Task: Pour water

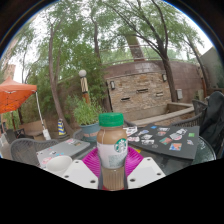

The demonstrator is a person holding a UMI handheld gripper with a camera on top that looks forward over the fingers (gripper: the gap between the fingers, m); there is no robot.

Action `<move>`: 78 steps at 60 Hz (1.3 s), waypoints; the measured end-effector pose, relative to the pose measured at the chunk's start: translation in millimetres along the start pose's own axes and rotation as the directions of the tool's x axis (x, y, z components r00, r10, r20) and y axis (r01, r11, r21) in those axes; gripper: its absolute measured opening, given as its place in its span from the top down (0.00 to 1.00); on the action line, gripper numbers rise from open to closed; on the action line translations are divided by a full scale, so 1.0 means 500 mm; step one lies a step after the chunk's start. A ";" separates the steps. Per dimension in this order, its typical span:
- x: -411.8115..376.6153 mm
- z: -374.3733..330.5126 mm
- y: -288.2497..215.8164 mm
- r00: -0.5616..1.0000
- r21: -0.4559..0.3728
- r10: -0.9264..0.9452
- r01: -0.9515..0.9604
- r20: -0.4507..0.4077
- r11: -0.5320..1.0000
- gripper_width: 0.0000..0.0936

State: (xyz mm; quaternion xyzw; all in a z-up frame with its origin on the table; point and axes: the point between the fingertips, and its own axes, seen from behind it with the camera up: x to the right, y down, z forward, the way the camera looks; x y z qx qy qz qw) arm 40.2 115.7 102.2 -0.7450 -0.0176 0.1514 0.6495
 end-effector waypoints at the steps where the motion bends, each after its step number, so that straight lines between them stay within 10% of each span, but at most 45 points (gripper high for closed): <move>1: 0.006 0.005 0.010 1.000 -0.003 0.000 0.000 0.001 1.000 0.70; 30: 0.004 0.000 0.068 0.989 -0.071 -0.151 0.150 0.001 0.986 0.68; 44: 0.008 -0.007 0.069 0.993 -0.082 -0.121 0.122 0.009 0.989 0.47; 54: -0.003 -0.041 0.088 0.992 -0.147 -0.127 0.126 0.001 0.981 0.11; 78: -0.056 -0.381 0.057 0.990 -0.165 -0.143 0.139 -0.017 0.977 0.10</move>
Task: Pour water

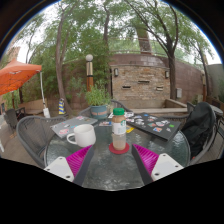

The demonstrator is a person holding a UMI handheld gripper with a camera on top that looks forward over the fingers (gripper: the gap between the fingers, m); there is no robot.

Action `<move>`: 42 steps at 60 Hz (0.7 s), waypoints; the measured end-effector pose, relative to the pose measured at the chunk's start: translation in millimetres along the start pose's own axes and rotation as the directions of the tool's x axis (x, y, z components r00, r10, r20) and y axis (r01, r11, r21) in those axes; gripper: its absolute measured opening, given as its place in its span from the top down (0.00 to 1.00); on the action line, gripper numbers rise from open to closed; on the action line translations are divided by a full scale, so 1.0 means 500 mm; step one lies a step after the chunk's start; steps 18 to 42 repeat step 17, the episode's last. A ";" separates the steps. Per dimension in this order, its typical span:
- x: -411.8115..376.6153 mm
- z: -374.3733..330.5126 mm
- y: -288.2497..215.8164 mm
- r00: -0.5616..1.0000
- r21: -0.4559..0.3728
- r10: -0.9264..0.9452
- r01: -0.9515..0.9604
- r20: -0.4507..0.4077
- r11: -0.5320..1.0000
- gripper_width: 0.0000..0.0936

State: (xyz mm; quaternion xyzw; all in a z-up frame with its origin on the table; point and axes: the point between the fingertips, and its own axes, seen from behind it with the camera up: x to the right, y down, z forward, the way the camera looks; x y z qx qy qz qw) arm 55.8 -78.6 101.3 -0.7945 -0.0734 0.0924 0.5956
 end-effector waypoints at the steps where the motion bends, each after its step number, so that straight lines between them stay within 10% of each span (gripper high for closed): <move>1: -0.004 -0.023 0.000 1.000 0.003 0.002 -0.002 0.001 1.000 0.10; 17: 0.004 -0.315 0.055 0.997 0.046 0.069 -0.067 -0.041 0.997 0.10; 42: 0.004 -0.315 0.055 0.997 0.046 0.069 -0.067 -0.041 0.997 0.10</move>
